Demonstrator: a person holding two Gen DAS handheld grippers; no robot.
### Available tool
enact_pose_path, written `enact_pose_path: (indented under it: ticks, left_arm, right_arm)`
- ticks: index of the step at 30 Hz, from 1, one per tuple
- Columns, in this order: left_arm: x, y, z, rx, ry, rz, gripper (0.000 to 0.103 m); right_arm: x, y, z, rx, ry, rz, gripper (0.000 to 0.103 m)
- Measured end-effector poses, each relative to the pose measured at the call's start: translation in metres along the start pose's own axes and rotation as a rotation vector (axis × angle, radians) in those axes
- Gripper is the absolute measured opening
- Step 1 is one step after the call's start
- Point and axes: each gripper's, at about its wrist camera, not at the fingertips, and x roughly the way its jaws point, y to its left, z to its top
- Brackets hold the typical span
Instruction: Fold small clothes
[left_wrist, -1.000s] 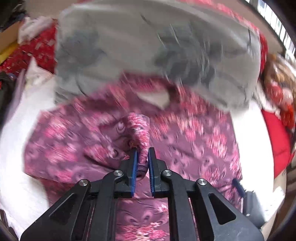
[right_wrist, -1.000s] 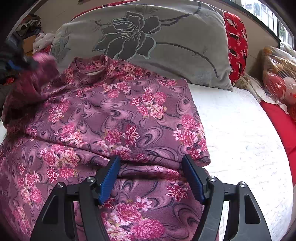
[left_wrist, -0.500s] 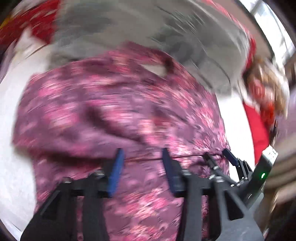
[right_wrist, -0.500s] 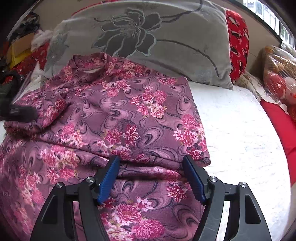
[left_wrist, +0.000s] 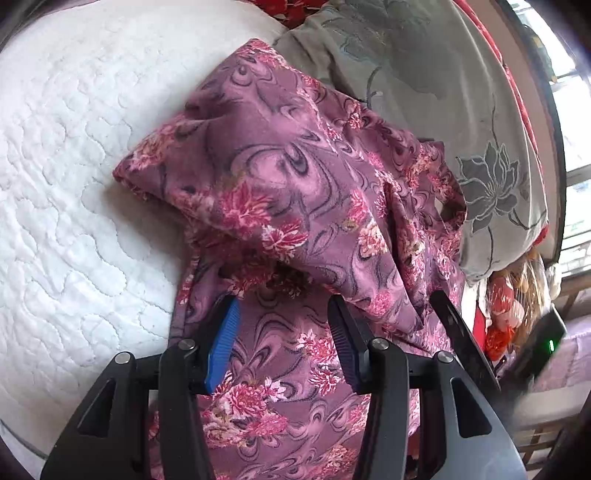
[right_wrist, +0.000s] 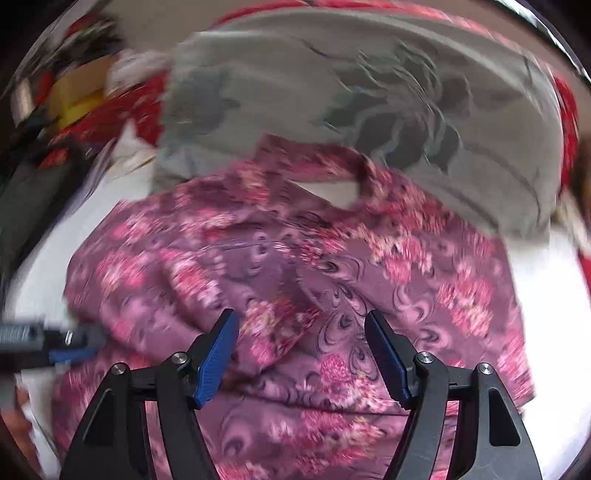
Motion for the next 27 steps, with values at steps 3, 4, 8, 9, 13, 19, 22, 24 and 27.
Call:
enact_pose_path:
  ticks: [3,4,8,9,13,19,22,24,27]
  left_arm:
    - [-0.001,0.004,0.002,0.004,-0.003,-0.005,0.047]
    - [0.000,0.003,0.002,0.006,-0.003,-0.007,0.047]
    - [0.003,0.000,0.005,0.017,-0.002,-0.009,0.047]
    - [0.003,-0.001,0.005,0.017,-0.001,-0.009,0.047]
    - [0.000,0.001,0.003,0.015,-0.003,0.000,0.047]
    - [0.000,-0.002,0.001,0.028,-0.011,0.032,0.047]
    - [0.000,-0.004,0.000,0.036,-0.010,0.040,0.047]
    - [-0.001,-0.003,-0.001,0.042,-0.008,0.043,0.047]
    - [-0.004,-0.003,-0.004,0.050,-0.006,0.049,0.047]
  right_arm:
    - [0.019,-0.009,0.001,0.073,0.051,0.059,0.066]
    - [0.022,-0.008,0.001,0.074,0.061,0.101,0.040]
    - [0.004,-0.009,0.008,0.062,-0.017,0.158,0.007]
    - [-0.004,-0.012,0.009,0.068,-0.039,0.160,0.007]
    - [-0.031,-0.053,0.016,0.159,-0.117,0.121,0.007]
    - [-0.038,-0.123,0.003,0.308,-0.096,0.032,0.007]
    - [-0.034,-0.151,-0.012,0.375,-0.076,0.008,0.007]
    - [-0.034,-0.167,-0.021,0.409,-0.062,0.006,0.007]
    - [-0.028,-0.183,-0.035,0.451,-0.021,0.025,0.007]
